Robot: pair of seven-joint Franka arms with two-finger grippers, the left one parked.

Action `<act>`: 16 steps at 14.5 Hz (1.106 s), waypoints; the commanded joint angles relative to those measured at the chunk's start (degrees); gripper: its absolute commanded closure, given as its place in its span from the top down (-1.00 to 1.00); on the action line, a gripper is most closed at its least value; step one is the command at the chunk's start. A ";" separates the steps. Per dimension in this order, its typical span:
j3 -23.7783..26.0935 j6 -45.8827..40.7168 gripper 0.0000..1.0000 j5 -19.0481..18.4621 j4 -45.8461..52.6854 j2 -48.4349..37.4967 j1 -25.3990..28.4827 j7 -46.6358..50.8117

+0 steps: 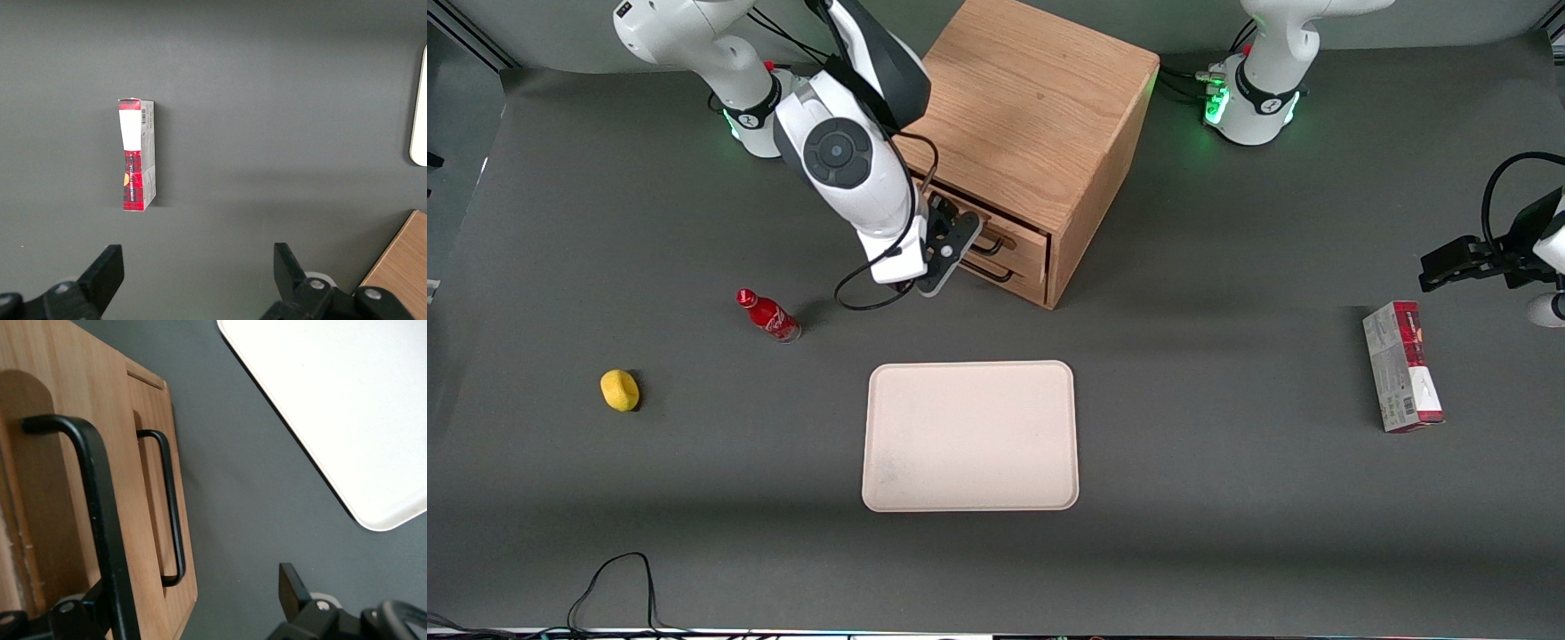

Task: Open upper drawer
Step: 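Pull the upper drawer handle outward from the cabinet with the right gripper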

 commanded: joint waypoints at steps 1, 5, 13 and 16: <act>-0.03 0.36 1.00 -0.76 1.20 1.01 -1.06 -1.55; -0.03 0.18 1.00 -0.68 3.57 2.25 -2.46 -2.25; -0.03 -6.23 1.00 -0.15 11.91 6.46 -6.25 -6.64; -0.03 -6.59 1.00 -0.06 13.68 7.87 -7.13 -6.82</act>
